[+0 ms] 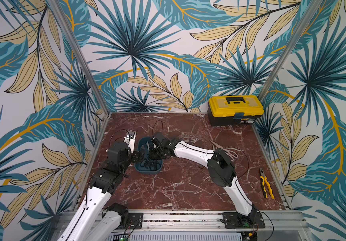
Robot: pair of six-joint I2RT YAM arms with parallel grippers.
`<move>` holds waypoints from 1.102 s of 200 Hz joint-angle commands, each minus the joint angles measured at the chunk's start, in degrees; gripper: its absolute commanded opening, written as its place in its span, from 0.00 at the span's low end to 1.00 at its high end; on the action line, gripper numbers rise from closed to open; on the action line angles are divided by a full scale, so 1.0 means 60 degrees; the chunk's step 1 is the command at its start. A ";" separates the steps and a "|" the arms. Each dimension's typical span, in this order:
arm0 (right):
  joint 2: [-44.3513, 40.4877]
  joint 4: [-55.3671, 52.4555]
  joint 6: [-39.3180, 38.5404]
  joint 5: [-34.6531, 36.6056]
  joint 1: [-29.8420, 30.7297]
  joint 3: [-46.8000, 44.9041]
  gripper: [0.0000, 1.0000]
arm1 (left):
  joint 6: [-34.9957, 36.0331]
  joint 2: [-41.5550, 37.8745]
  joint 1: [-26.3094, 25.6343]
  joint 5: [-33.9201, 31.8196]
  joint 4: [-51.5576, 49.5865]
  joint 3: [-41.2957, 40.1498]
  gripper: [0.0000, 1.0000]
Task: Put the scissors into the storage box
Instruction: Place the scissors in the storage box.
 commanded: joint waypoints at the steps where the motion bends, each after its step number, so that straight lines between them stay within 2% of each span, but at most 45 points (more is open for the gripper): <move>1: -0.0003 -0.0258 0.0013 -0.0025 0.0055 0.0260 0.40 | -0.0065 0.0006 0.0082 0.0126 0.0078 0.0018 1.00; 9: -0.0123 -0.0255 -0.0103 0.0035 0.0077 0.0232 0.51 | -0.0079 -0.0002 0.0082 0.0078 0.0042 0.0040 1.00; 20: -0.0428 -0.0242 -0.0461 0.0390 0.0123 0.0121 0.57 | -0.0137 -0.0034 0.0082 0.0054 -0.0031 0.0076 1.00; 43: -0.1556 -0.0142 -0.1515 0.1518 0.0294 -0.0357 0.58 | -0.0099 -0.0161 0.0082 0.0322 0.0172 -0.0109 1.00; 62: -0.3193 0.0679 -0.2563 0.3021 0.0436 -0.1851 0.60 | -0.0001 -0.0081 0.0082 0.0792 0.0340 -0.0085 1.00; 81: -0.4988 0.1942 -0.3497 0.4301 0.0437 -0.3926 0.65 | 0.0077 0.0085 0.0082 0.2707 0.0745 -0.0262 1.00; 107: -0.6822 0.1885 -0.4624 0.5784 0.0324 -0.5529 0.73 | 0.0014 0.1061 0.0082 0.6474 0.1332 -0.0368 1.00; 116: -0.7347 0.1560 -0.4624 0.5893 0.0108 -0.5933 0.76 | -0.0024 0.1624 0.0046 0.7510 0.1342 -0.0207 1.00; 125: -0.7878 0.1238 -0.4352 0.5517 -0.0304 -0.6423 0.77 | -0.0010 0.2148 -0.0064 0.8197 0.1190 0.0033 1.00; 145: -0.9356 0.0822 -0.3485 0.4847 -0.1540 -0.7768 0.77 | 0.0202 0.2762 -0.0484 0.8394 0.0802 0.0334 1.00; 169: -1.0868 0.0189 -0.3610 0.5337 -0.2408 -0.9018 0.77 | 0.0533 0.2616 -0.1231 0.7835 0.0577 0.0217 1.00; 189: -1.1267 -0.0778 -0.3514 0.4528 -0.3679 -0.9433 0.77 | 0.0709 0.2361 -0.1662 0.7652 0.0626 0.0081 1.00; 220: -1.1239 -0.1715 -0.3593 0.3695 -0.4937 -0.9770 0.77 | 0.0657 0.2227 -0.1673 0.7493 0.0828 0.0074 1.00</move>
